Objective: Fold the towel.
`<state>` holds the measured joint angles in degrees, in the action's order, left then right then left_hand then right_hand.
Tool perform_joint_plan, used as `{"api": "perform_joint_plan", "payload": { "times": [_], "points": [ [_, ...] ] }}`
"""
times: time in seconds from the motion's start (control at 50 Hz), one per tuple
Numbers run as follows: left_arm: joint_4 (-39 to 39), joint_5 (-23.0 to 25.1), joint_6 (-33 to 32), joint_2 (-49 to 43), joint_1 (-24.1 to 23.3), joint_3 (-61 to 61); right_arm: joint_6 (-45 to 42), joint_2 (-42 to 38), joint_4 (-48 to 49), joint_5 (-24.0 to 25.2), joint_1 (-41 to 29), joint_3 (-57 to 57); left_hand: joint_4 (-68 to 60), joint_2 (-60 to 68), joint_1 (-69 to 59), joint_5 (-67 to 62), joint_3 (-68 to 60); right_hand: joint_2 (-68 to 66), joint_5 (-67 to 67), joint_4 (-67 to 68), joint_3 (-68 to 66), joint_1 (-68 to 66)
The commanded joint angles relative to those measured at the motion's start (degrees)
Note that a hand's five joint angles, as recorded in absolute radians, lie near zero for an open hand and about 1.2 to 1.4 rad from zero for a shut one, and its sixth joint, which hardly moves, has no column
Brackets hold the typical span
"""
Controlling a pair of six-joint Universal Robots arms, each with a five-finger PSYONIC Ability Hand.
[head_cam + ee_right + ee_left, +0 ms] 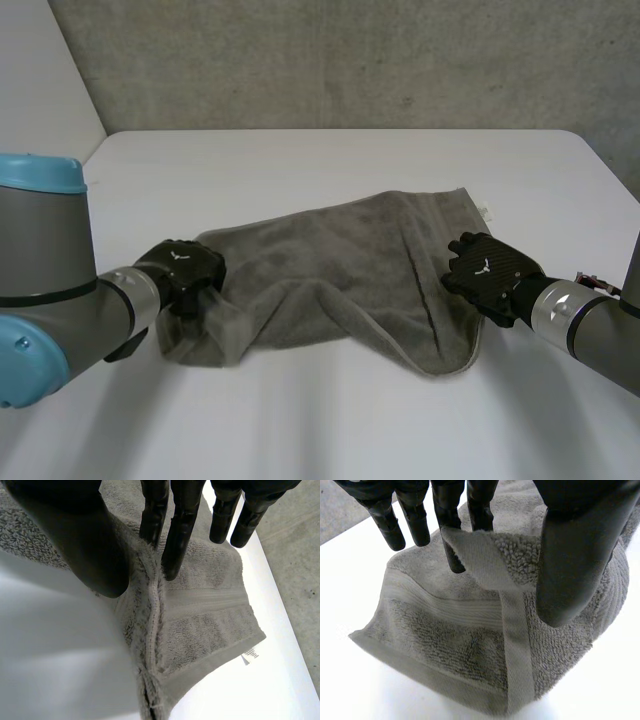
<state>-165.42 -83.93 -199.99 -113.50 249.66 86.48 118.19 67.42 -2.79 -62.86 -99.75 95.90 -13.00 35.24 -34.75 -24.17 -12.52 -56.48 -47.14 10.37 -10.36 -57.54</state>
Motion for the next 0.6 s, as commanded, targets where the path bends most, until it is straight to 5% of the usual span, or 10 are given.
{"api": "perform_joint_plan", "payload": {
  "times": [0.02,0.6],
  "points": [
    [2.04,0.08,-0.22,1.52,0.30,1.15,-0.06,-0.01,0.06,-0.07,0.00,-0.01,3.00,-1.48,0.98,0.40,2.52,-1.38,-0.72,-0.37,0.36,-0.31],
    [8.72,4.65,3.20,6.18,-1.10,0.45,-0.15,-0.01,0.15,-0.07,0.00,0.87,3.00,-5.35,4.85,4.27,2.52,-0.88,-0.21,-0.37,0.36,0.19]
  ]
}}
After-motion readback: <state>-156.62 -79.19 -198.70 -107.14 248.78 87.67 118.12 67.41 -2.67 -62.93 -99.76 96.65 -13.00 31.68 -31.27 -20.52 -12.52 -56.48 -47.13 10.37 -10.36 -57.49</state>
